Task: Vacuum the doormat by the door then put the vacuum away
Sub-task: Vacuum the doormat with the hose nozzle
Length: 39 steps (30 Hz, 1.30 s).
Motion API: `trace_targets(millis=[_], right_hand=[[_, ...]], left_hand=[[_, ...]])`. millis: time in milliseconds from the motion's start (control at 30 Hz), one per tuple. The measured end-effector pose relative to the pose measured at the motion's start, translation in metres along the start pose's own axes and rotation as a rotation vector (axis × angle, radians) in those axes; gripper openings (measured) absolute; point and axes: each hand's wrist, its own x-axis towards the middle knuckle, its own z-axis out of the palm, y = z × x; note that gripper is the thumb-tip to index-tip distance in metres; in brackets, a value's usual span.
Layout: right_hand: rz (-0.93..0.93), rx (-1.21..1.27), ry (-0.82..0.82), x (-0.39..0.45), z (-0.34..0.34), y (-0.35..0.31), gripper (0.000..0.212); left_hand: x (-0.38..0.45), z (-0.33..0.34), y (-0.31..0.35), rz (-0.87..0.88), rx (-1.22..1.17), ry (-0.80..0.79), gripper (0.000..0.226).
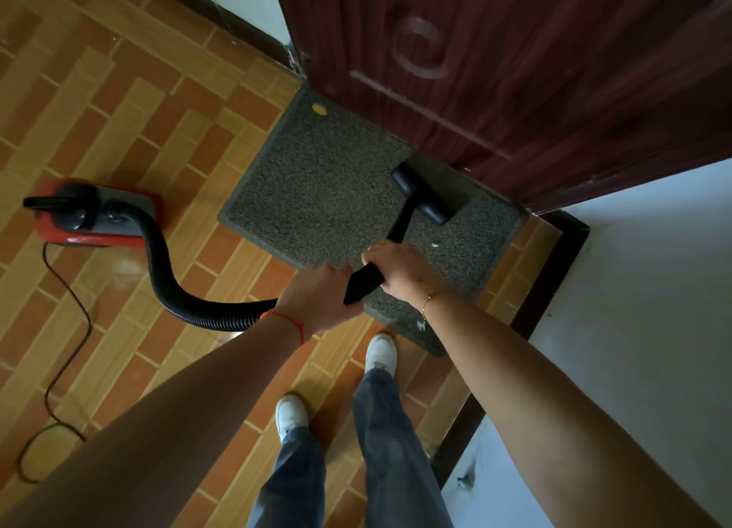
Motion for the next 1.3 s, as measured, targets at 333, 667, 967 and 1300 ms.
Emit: trace_targets(millis=[333,667,967,1300], right_hand=[[-0.006,0.008,-0.021,-0.016,0.055,-0.089,0.016],[-0.015,0.048,0.012,-0.035,0.109,-0.192,0.010],[-0.007,0.100,0.030,-0.039,0.140,-0.265,0.011],[0.042,0.114,0.058,-0.039,0.147,-0.281,0.014]], left_hand=[[-0.084,0.035,-0.050,0.015,0.028,-0.056,0.035],[-0.173,0.067,-0.113,0.059,0.086,-0.113,0.036],[-0.232,0.079,-0.162,0.060,0.138,-0.144,0.037],[-0.241,0.082,-0.172,0.074,0.167,-0.123,0.036]])
